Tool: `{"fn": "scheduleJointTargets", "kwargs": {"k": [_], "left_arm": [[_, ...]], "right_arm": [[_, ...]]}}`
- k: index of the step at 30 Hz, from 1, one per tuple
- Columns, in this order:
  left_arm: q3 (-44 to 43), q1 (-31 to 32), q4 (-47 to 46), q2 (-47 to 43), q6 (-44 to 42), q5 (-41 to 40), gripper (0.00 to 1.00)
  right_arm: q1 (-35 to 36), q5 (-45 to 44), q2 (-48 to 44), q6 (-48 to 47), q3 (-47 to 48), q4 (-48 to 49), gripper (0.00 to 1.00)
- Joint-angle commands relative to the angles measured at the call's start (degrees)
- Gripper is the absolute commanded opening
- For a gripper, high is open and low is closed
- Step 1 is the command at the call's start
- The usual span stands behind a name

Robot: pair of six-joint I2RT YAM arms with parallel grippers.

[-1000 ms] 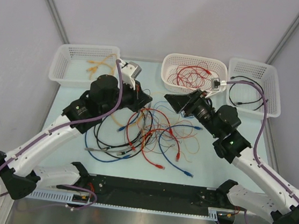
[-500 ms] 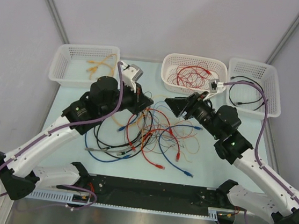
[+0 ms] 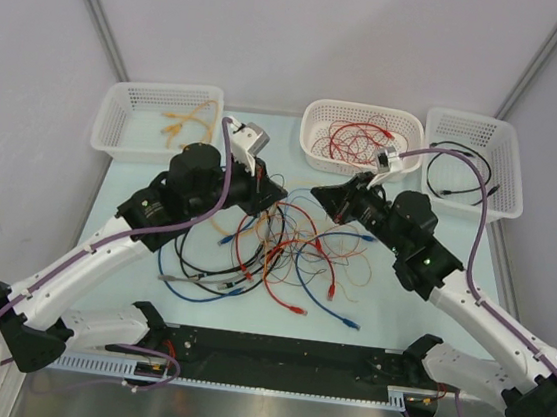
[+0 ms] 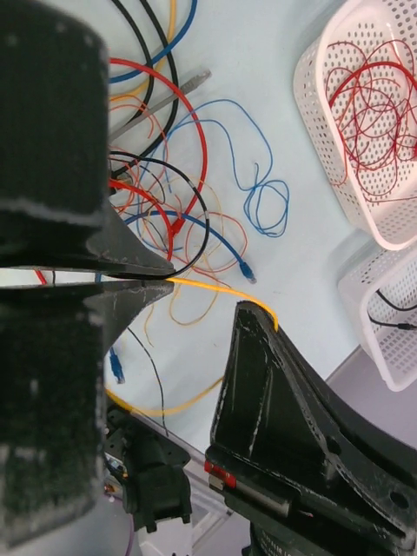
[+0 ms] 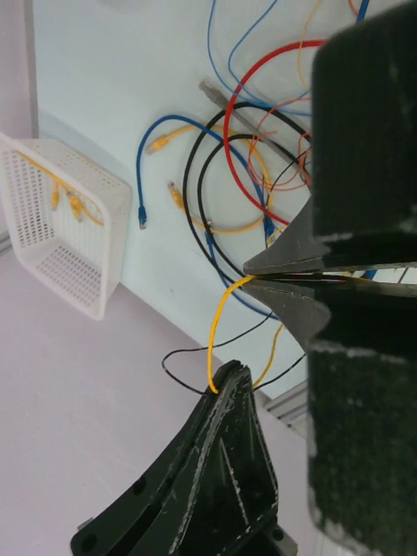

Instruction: Untangle the cables

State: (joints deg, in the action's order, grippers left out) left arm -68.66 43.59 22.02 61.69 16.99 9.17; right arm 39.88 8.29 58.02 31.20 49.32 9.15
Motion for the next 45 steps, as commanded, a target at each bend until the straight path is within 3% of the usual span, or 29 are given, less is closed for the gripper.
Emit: {"fn": "scheduleJointTargets", "kwargs": {"k": [1, 5, 6, 8, 9, 10, 28, 37, 45], "left_arm": [[0.1, 0.4, -0.1, -1.0, -1.2, -3.4, 0.13], [0.4, 0.4, 1.6, -0.6, -0.5, -7.8, 0.54], [0.4, 0.4, 1.9, -0.9, 0.0, -8.8, 0.7], [0.5, 0.4, 2.4, -1.0, 0.4, -12.0, 0.83], [0.6, 0.4, 2.5, -1.3, 0.8, -13.0, 0.99], [0.7, 0.4, 2.4, -1.8, 0.9, -13.6, 1.0], [7.5, 0.4, -11.0, 2.7, -0.7, -2.2, 0.98], [7.1, 0.3, -15.8, 6.7, -0.5, -6.4, 0.67], [6.5, 0.4, -18.4, 7.9, -0.4, -5.7, 0.16]], "right_arm": [[-0.2, -2.3, -3.5, -0.6, 2.8, -0.6, 0.0], [-0.4, -5.0, -5.9, -0.6, 2.8, -2.3, 0.0], [-0.7, -5.2, -6.2, -0.6, 2.8, -3.0, 0.0], [-1.0, -5.4, -6.7, -0.6, 2.8, -3.5, 0.0], [-1.4, -5.4, -6.9, -0.5, 2.8, -4.3, 0.0], [-1.5, -5.4, -6.9, -0.6, 2.8, -4.5, 0.0], [-1.5, 3.1, -8.0, 5.1, 4.5, -5.4, 0.0], [-0.8, 3.7, -9.9, 5.8, 4.6, -7.7, 0.0], [-0.2, 3.6, -10.1, 5.2, 4.6, -8.7, 0.0]]}}
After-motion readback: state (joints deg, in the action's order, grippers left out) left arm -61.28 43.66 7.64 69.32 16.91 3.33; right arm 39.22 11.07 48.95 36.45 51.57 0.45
